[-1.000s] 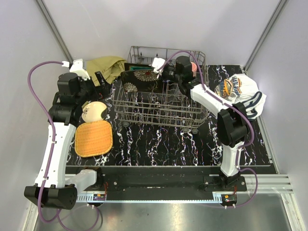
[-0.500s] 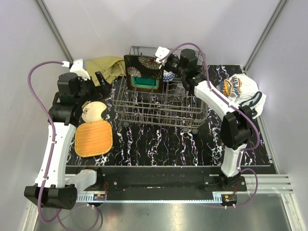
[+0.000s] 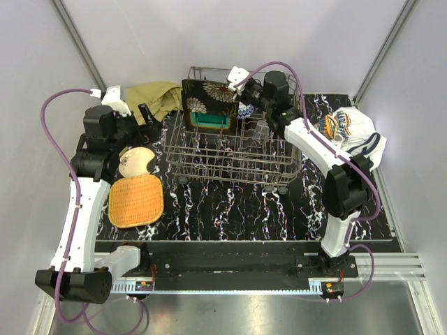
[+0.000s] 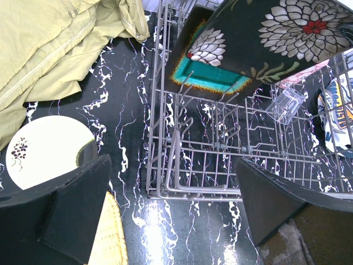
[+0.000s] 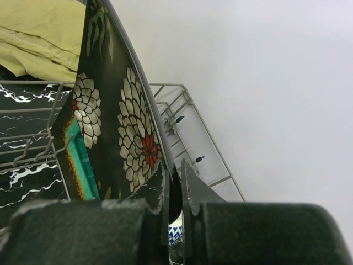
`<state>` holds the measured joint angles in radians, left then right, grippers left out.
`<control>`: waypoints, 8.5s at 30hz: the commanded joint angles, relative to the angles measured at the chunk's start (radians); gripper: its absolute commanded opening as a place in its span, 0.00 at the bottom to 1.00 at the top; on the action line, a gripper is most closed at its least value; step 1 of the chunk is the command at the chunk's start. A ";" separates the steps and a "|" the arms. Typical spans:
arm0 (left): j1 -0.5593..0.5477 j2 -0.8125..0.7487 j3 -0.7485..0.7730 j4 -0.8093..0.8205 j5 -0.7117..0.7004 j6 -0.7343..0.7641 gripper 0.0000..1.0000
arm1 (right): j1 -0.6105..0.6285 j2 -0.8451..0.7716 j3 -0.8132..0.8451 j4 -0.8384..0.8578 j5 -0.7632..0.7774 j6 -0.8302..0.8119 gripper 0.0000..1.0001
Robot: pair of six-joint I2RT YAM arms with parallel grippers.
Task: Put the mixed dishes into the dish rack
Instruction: Insert the plate into the dish rack, then grab a plate with the right arm
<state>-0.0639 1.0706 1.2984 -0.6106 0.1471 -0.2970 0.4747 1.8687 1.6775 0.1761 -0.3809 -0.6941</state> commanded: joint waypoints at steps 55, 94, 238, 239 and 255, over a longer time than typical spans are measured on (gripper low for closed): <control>0.007 0.011 -0.030 0.086 0.039 -0.019 0.99 | 0.018 -0.031 -0.087 0.243 -0.065 0.140 0.00; 0.007 0.000 -0.039 0.087 0.055 -0.025 0.99 | 0.081 -0.023 -0.285 0.252 0.000 0.126 0.21; 0.019 -0.175 0.121 -0.110 0.014 -0.053 0.99 | 0.884 -0.196 -0.703 -0.025 0.855 1.490 0.00; 0.019 -0.176 0.121 -0.110 0.016 -0.053 0.99 | 0.897 -0.219 -0.708 -0.052 0.873 1.480 0.00; 0.019 -0.185 0.096 -0.098 -0.007 -0.053 0.99 | 0.912 -0.954 -0.586 -0.342 1.202 0.840 0.00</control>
<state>-0.0467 0.8982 1.4086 -0.7601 0.1520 -0.3588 1.3849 1.0397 0.9424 -0.2047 0.7136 0.4046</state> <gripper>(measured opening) 0.987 0.184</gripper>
